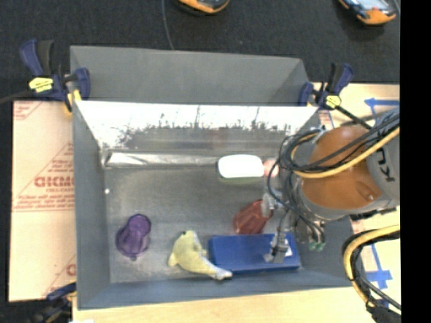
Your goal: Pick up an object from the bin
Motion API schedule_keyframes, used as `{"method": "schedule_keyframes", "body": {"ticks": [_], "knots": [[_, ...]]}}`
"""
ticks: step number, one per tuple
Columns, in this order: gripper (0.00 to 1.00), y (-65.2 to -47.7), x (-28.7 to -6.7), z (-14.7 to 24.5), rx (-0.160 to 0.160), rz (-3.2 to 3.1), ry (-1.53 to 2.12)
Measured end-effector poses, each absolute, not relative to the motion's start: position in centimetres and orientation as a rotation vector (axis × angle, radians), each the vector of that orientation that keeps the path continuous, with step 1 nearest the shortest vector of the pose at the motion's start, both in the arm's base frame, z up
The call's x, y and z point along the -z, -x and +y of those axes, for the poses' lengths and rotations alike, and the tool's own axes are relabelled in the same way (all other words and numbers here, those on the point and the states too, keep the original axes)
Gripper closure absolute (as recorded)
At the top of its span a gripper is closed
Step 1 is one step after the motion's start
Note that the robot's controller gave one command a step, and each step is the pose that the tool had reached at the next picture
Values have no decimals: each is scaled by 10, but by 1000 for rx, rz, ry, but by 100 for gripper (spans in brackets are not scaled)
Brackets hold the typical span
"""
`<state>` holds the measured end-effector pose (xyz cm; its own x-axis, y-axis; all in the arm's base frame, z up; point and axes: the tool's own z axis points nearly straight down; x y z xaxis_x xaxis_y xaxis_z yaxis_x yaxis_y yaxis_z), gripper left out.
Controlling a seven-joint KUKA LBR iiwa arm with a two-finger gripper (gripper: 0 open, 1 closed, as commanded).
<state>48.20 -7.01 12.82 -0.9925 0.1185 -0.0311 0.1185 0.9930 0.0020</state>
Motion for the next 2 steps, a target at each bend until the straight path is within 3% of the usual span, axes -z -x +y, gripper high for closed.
{"method": "schedule_keyframes", "body": {"ticks": [1,2], "knots": [[0,-525,-124,-43,7,3111,-100],[0,-514,-177,-40,1,3122,-185]]}}
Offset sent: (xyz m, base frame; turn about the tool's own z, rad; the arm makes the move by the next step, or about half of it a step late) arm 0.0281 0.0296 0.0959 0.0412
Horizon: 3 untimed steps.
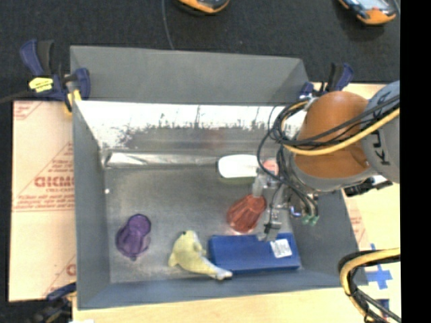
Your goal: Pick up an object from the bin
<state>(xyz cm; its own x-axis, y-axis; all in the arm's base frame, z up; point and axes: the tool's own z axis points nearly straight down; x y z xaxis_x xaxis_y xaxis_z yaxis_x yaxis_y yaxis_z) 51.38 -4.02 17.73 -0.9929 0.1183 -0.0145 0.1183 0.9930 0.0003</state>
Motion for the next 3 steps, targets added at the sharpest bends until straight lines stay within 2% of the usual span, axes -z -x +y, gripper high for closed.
{"method": "schedule_keyframes", "body": {"ticks": [1,2,3], "knots": [[100,-503,-127,-8,1,3124,-90],[0,-505,-129,-9,3,3119,-89],[0,-505,-129,-9,3,3119,-89]]}}
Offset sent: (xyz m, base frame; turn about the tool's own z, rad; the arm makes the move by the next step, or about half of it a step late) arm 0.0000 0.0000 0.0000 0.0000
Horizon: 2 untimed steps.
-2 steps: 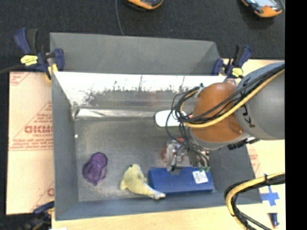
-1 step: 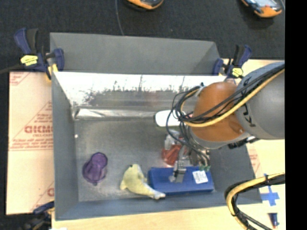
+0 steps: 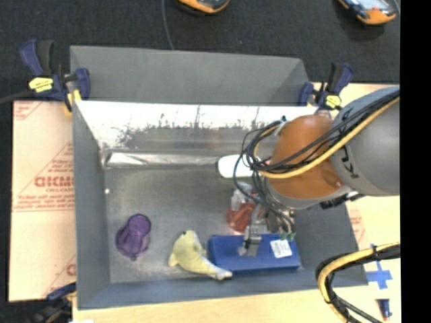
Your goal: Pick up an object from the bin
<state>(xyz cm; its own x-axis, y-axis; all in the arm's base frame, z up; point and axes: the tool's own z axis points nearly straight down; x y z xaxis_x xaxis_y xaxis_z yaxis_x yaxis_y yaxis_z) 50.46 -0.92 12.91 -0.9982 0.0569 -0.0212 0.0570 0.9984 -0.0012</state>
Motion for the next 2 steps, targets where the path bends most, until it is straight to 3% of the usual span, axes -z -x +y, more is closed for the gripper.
{"method": "schedule_keyframes", "body": {"ticks": [1,2], "knots": [[0,-493,-186,3,2,3119,-84],[0,-505,-225,-9,2,3117,-143]]}}
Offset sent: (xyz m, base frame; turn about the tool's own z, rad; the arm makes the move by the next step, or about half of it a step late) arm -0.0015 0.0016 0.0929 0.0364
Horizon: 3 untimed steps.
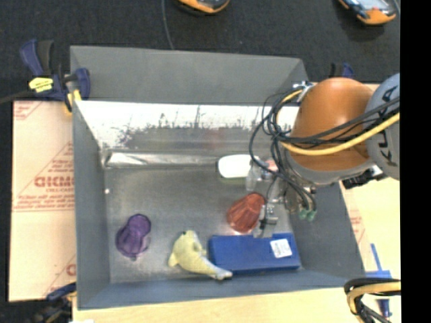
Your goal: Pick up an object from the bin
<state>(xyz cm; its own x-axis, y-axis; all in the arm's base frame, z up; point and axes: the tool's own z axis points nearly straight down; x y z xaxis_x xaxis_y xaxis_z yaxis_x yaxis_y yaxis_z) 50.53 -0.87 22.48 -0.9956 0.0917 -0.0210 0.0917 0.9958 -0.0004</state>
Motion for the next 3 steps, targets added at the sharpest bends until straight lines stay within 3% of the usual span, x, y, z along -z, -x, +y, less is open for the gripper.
{"method": "schedule_keyframes", "body": {"ticks": [1,2,3], "knots": [[0,-495,-175,31,3,3118,-26],[0,-499,-218,20,4,3120,-79],[0,-491,-182,49,2,3114,65]]}}
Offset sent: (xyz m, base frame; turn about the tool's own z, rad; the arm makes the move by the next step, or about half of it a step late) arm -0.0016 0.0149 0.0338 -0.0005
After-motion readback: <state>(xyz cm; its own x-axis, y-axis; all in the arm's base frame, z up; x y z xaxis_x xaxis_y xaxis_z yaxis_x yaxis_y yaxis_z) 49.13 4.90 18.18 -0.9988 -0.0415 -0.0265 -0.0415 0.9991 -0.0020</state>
